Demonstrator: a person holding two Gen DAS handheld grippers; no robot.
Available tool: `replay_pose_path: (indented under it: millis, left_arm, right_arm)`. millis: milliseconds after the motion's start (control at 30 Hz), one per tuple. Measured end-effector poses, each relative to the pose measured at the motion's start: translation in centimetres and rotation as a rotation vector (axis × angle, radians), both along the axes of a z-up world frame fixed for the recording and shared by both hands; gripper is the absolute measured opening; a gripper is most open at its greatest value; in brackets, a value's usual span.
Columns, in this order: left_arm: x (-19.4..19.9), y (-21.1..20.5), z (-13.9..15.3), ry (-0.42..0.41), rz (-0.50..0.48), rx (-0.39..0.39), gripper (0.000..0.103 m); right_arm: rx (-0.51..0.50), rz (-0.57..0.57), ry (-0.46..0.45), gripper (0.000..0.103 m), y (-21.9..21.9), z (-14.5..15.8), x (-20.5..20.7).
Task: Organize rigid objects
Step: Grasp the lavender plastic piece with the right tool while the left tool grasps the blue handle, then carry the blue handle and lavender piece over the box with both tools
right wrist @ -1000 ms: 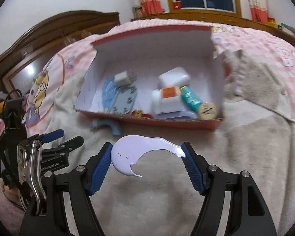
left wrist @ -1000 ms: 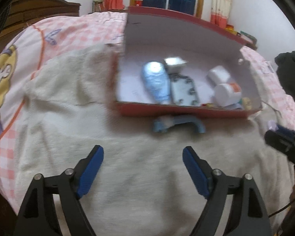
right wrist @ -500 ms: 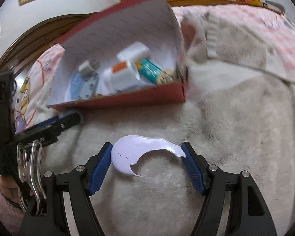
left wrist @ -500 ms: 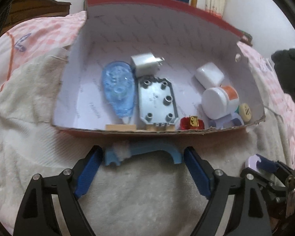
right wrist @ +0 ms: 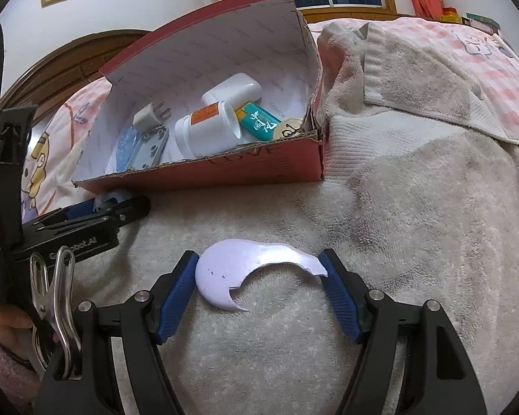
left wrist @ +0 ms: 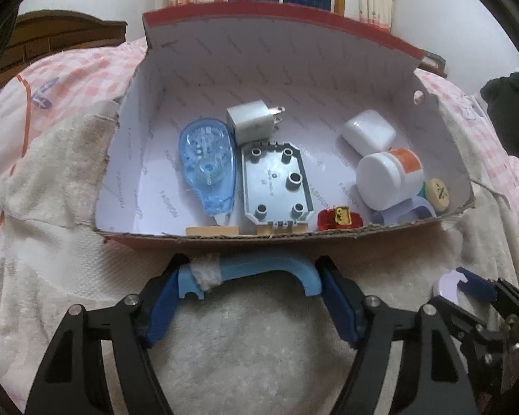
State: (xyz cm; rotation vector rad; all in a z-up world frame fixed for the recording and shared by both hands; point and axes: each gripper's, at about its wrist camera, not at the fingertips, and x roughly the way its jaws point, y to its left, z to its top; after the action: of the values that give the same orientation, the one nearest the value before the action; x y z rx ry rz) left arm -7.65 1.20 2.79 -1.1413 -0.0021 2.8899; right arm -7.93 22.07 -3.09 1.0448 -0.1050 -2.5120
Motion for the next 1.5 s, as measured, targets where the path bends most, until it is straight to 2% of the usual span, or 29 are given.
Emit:
replay_pose_path:
  millis: [267, 733, 867, 1167, 1500]
  left_arm:
    - [2.8, -0.2, 0.7, -0.005, -0.017, -0.023, 0.078]
    - [5.4, -3.1, 2.0, 0.011, -0.008, 0.110, 0.078]
    - [5.9, -4.0, 2.5, 0.013, 0.007, 0.108, 0.078]
    - [6.7, -5.0, 3.6, 0.025, 0.031, 0.110, 0.078]
    - [6.7, -4.1, 4.8, 0.046, 0.003, 0.092, 0.078]
  right_arm:
    - [0.023, -0.005, 0.007, 0.073, -0.2, 0.0, 0.1]
    - [0.049, -0.018, 0.020, 0.073, -0.5, 0.1, 0.3]
    - [0.037, -0.022, 0.023, 0.072, -0.2, 0.3, 0.5]
    - [0.014, -0.055, 0.035, 0.072, 0.3, 2.1, 1.9]
    - [0.008, -0.033, 0.119, 0.072, -0.3, 5.4, 3.4]
